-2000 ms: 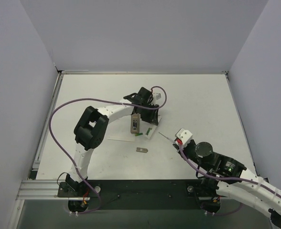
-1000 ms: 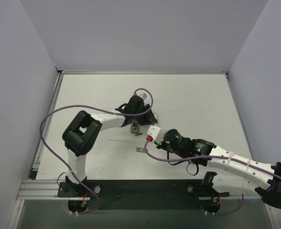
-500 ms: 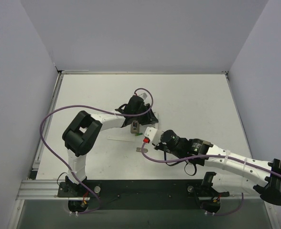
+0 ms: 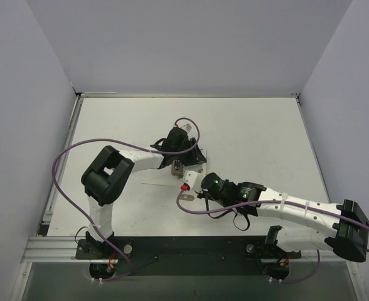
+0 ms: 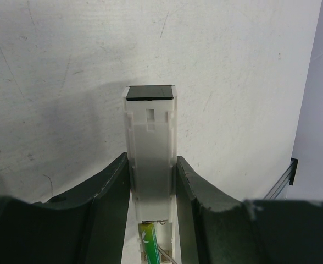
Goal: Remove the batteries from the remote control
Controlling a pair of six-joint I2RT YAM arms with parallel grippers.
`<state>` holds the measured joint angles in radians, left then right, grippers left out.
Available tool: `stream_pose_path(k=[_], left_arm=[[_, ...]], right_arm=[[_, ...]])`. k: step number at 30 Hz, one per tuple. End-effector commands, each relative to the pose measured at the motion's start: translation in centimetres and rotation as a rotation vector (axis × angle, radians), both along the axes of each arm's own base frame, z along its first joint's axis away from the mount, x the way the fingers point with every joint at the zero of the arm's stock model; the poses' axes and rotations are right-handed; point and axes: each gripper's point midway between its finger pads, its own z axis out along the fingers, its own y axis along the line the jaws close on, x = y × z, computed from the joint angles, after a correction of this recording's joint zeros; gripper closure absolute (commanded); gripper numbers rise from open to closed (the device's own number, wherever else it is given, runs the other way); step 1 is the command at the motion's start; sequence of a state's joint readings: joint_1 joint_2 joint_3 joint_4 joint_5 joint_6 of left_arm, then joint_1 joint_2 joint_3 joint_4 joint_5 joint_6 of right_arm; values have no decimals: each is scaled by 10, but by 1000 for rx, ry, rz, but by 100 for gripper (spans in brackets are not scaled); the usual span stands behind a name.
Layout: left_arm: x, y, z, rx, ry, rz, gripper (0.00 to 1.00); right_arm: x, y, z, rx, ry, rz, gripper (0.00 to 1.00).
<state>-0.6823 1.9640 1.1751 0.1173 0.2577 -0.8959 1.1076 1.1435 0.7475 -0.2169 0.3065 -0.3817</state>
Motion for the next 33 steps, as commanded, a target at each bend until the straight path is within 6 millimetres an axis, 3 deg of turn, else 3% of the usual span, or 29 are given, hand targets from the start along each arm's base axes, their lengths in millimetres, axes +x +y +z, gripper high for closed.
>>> stream_pose_path(k=[1, 6, 14, 20, 21, 25, 26, 27, 30, 33], left_arm=[[15, -4, 42, -89, -88, 21, 100], [14, -3, 41, -96, -83, 16, 100], [16, 1, 40, -93, -88, 21, 100], [25, 7, 38, -10, -111, 30, 100], [32, 7, 45, 7, -137, 33, 100], [30, 21, 33, 149, -112, 55, 100], [31, 22, 33, 164, -121, 59, 99], [30, 23, 31, 178, -119, 63, 89], [29, 20, 27, 230, -119, 55, 78], [27, 13, 21, 257, -98, 38, 76]], right_arm=[[8, 5, 9, 25, -48, -15, 100], [9, 16, 9, 117, -89, 23, 100], [12, 13, 1, 133, -115, 1, 100], [8, 10, 15, 161, -119, -8, 100], [7, 11, 24, 192, -130, -11, 100], [-5, -2, 28, 231, -104, -35, 100], [-6, -6, 29, 235, -113, -42, 100], [-6, -11, 35, 265, -133, -49, 100], [-4, -27, 41, 273, -188, -88, 100], [-3, -35, 50, 287, -217, -109, 100]])
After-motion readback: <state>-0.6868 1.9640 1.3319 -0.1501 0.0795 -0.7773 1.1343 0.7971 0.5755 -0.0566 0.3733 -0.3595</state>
